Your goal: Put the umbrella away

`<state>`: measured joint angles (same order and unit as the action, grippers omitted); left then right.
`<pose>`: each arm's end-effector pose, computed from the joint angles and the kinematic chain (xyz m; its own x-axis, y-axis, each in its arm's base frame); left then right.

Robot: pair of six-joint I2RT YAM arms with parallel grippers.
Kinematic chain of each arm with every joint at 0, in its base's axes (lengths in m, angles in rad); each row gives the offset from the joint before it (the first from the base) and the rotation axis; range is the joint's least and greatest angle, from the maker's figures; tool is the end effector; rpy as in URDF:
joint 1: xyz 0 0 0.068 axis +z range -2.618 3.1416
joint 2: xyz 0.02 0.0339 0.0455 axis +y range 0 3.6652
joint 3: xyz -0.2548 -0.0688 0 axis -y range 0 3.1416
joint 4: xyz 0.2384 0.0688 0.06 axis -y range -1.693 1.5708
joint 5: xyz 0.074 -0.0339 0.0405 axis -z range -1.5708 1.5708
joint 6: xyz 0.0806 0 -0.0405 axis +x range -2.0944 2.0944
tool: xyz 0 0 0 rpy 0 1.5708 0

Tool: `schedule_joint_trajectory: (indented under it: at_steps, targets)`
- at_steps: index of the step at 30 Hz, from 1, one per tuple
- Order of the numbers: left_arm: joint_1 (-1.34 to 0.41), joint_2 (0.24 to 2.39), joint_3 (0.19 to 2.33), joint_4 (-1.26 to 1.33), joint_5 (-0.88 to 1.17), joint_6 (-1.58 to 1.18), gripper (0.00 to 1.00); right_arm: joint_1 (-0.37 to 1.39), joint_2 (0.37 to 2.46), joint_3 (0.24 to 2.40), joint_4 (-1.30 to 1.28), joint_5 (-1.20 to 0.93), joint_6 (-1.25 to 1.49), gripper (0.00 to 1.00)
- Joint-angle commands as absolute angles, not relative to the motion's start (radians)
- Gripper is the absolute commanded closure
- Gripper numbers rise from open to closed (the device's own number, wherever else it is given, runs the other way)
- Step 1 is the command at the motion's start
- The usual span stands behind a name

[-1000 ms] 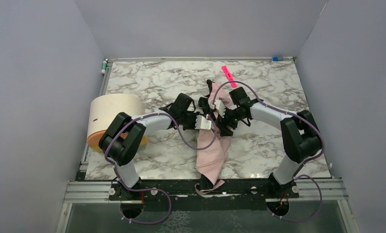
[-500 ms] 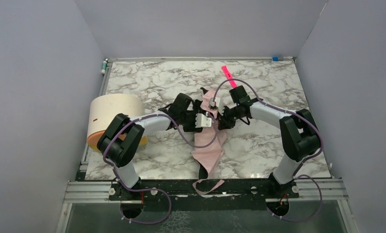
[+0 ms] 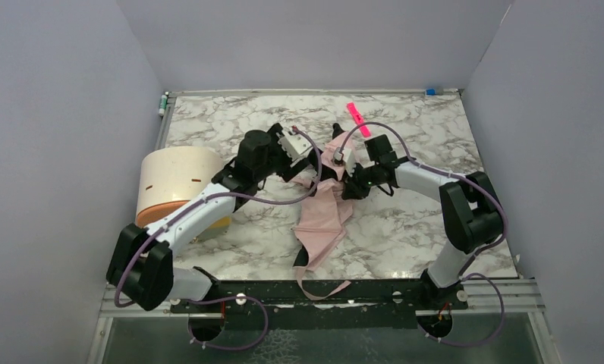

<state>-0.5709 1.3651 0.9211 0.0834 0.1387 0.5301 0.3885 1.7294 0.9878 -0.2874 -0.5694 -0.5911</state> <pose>0.2910 -0.2001 0.2604 0.0695 0.5505 -0.8319 0.7058 0.5622 0.4310 0.3072 0.1727 0.1268 -0.3372 -0.6452 -0.6856 -0.9204 0.3789 0.0962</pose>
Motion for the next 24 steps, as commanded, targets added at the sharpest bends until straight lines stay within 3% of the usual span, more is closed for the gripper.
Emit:
schedule_joint_trajectory:
  at_steps: [1,5,10,18,24]
  targets:
    - [-0.571,1.2,0.865,0.021,0.043,0.149,0.15,0.372,1.741,0.939,-0.259,-0.482,-0.602,0.94]
    - [-0.571,1.078,0.812,-0.155,0.037,-0.298,0.09,0.371,1.716,0.948,-0.279,-0.492,-0.627,0.94]
    - [-0.57,0.996,0.69,-0.263,0.095,-0.602,0.01,0.372,1.672,0.909,-0.219,-0.529,-0.67,0.94]
    - [-0.571,0.845,0.548,-0.268,0.023,-0.786,0.01,0.372,1.636,0.88,-0.167,-0.561,-0.699,0.94]
    - [-0.637,0.875,0.538,-0.293,-0.011,-0.775,0.15,0.371,1.635,0.879,-0.157,-0.574,-0.711,0.94]
